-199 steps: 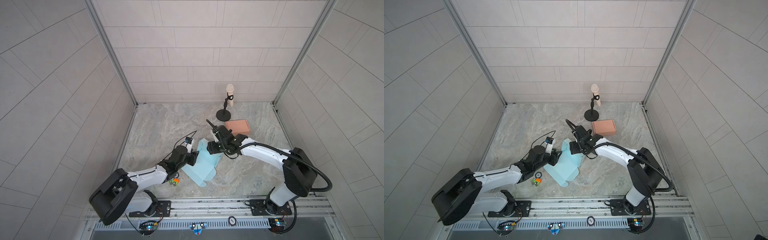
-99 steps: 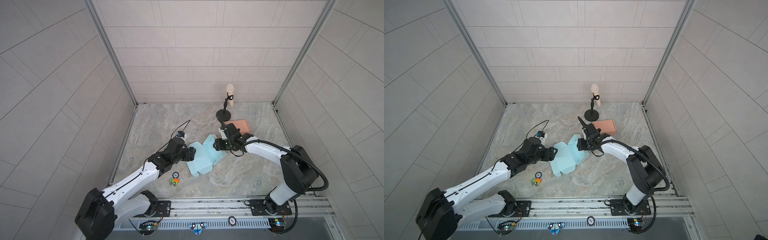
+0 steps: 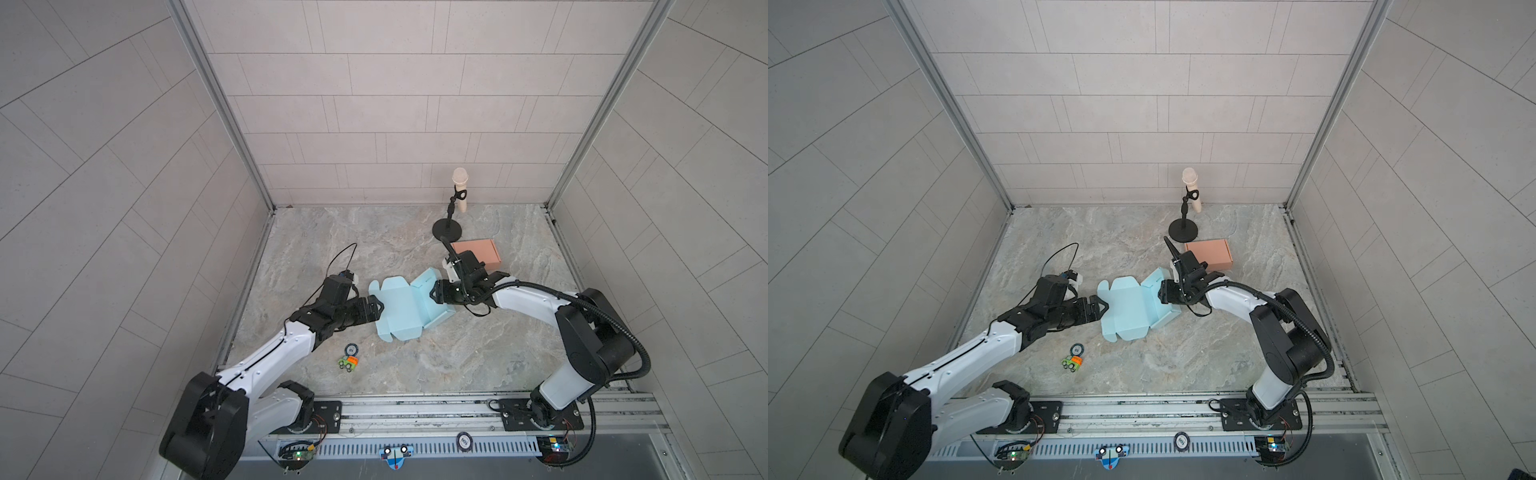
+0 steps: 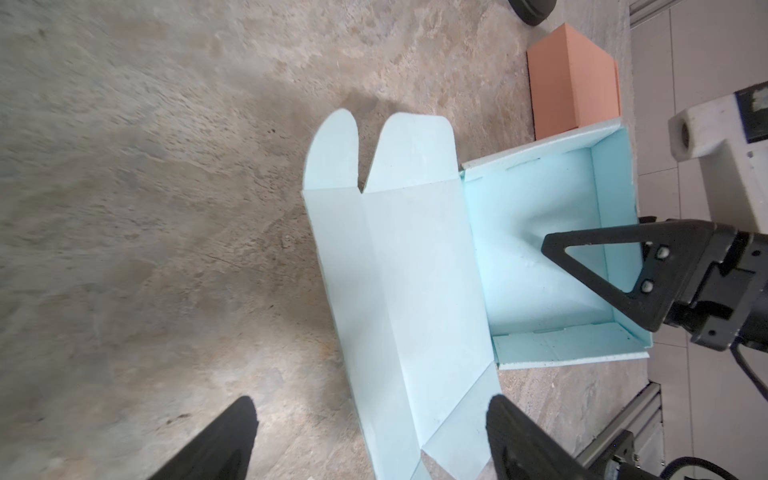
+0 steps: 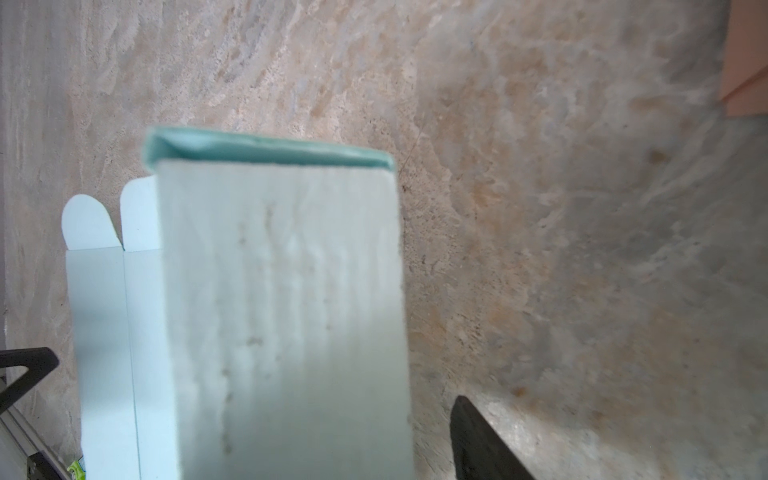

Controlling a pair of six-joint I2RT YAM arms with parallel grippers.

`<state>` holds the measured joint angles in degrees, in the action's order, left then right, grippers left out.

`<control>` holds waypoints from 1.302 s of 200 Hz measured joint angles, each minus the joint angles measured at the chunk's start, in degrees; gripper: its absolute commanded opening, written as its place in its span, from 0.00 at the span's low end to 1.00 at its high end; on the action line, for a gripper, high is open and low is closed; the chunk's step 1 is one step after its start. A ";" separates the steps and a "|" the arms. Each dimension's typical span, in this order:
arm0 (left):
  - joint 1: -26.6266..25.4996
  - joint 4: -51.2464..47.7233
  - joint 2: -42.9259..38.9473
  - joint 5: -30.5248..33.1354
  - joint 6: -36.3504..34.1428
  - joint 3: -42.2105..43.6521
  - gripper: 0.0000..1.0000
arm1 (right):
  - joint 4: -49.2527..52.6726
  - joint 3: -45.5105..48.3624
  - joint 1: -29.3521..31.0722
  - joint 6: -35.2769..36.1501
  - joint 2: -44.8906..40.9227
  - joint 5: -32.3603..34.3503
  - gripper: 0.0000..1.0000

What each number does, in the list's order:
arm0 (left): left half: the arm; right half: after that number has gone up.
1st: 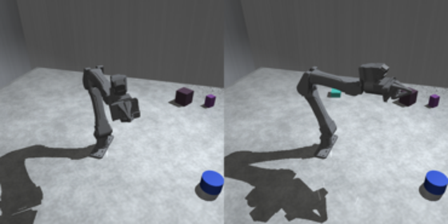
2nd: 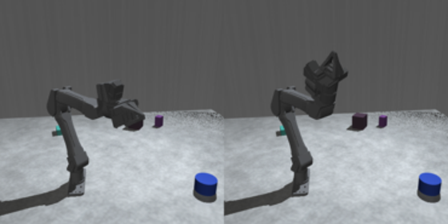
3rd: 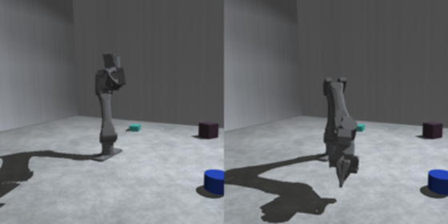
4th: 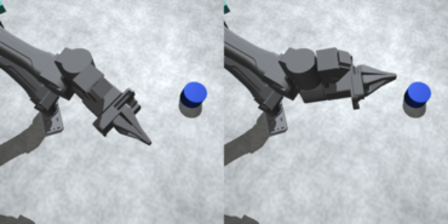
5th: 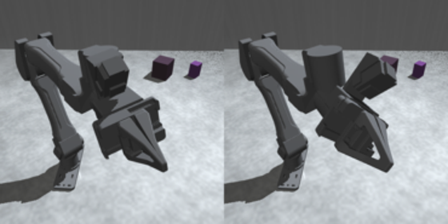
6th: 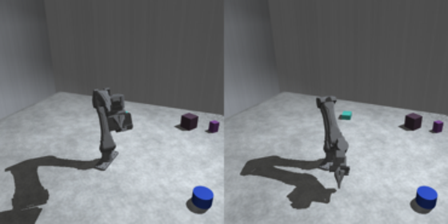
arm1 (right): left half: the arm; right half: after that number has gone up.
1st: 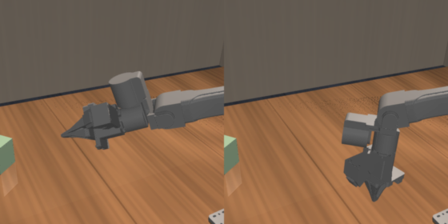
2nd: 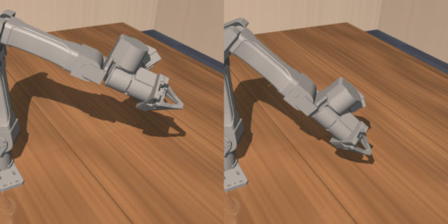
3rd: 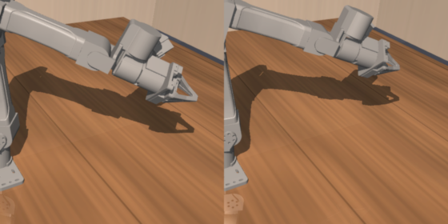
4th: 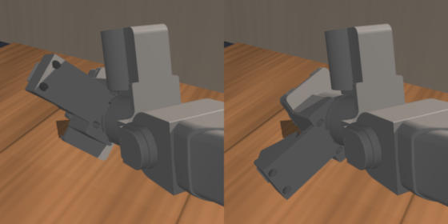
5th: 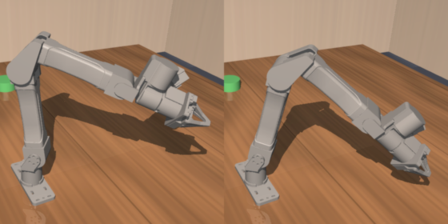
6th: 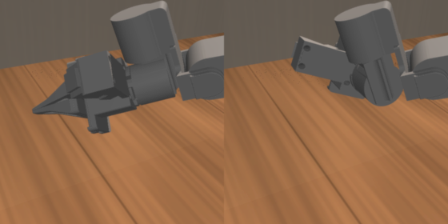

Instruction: Fold the paper box

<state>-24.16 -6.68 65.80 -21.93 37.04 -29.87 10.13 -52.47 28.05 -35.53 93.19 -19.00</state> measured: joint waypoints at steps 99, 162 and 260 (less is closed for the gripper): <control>-1.84 18.80 9.29 -4.50 8.66 3.52 0.23 | -0.46 0.44 -0.22 -0.59 -0.31 -0.26 0.75; -1.86 12.92 7.87 -0.39 6.47 1.66 0.09 | 1.11 0.44 -0.26 -0.50 -6.14 0.04 0.99; -1.92 -0.24 4.28 3.19 -1.99 -5.44 0.06 | 6.19 0.42 1.11 6.47 -21.09 0.07 1.00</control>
<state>-26.09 -6.92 70.08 -18.74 35.05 -35.31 16.32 -52.05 29.17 -29.06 72.10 -18.94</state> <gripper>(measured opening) 0.066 0.995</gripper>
